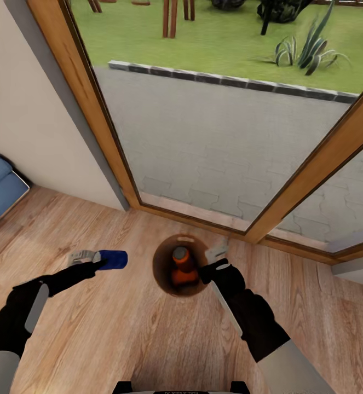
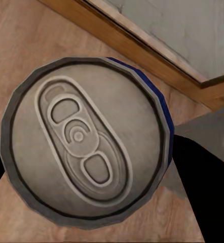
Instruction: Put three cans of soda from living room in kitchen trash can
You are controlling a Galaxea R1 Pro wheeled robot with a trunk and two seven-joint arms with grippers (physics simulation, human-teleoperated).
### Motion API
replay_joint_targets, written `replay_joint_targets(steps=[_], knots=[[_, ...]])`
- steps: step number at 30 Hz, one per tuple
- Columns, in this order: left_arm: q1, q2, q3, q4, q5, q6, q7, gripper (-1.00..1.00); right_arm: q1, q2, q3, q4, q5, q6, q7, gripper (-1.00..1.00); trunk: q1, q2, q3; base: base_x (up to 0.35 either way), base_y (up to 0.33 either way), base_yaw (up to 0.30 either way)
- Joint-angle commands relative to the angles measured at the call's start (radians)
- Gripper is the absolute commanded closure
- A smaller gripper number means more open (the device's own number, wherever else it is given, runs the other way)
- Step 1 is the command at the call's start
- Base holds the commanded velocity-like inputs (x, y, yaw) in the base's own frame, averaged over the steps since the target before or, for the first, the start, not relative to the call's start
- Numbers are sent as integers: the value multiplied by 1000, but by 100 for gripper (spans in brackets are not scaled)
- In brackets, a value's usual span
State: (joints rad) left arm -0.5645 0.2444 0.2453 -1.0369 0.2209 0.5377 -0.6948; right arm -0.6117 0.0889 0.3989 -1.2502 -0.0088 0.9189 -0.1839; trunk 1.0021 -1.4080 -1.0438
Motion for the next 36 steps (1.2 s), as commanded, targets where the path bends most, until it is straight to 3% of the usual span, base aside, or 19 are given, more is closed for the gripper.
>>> replay_joint_targets(steps=[1, 14, 18, 21, 26, 31, 36], knots=[[0, 2, 1, -5, -2, 16, -40, 100, 0, 0, 1, 17, -8, -11, 0, 100, 0, 0, 0, 0, 0, 0], [0, 5, 2, -3, 0, 36, -92, 100, 0, 0, 1, 44, -8, -23, 0, 100, 0, 0, 0, 0, 0, 0], [0, 5, 2, 1, -1, 39, -163, 100, 0, 0, 1, 45, -8, -23, 0, 100, 0, 0, 0, 0, 0, 0], [0, 5, 2, 2, -1, 82, -209, 100, 0, 0, 0, 46, -8, -23, 0, 100, 0, 0, 0, 0, 0, 0], [0, 5, 2, 3, 0, 106, -231, 100, 0, 0, 0, 47, -8, -23, 0, 100, 0, 0, 0, 0, 0, 0], [0, 5, 1, 3, -1, 112, -300, 100, -1, 0, -1, 79, -8, -26, 0, 100, 0, 0, 0, 0, 0, 0], [0, 5, 2, 4, -1, 113, -318, 100, 0, 0, -2, 96, -8, -66, 0, 100, 0, 0, 0, 0, 0, 0]])
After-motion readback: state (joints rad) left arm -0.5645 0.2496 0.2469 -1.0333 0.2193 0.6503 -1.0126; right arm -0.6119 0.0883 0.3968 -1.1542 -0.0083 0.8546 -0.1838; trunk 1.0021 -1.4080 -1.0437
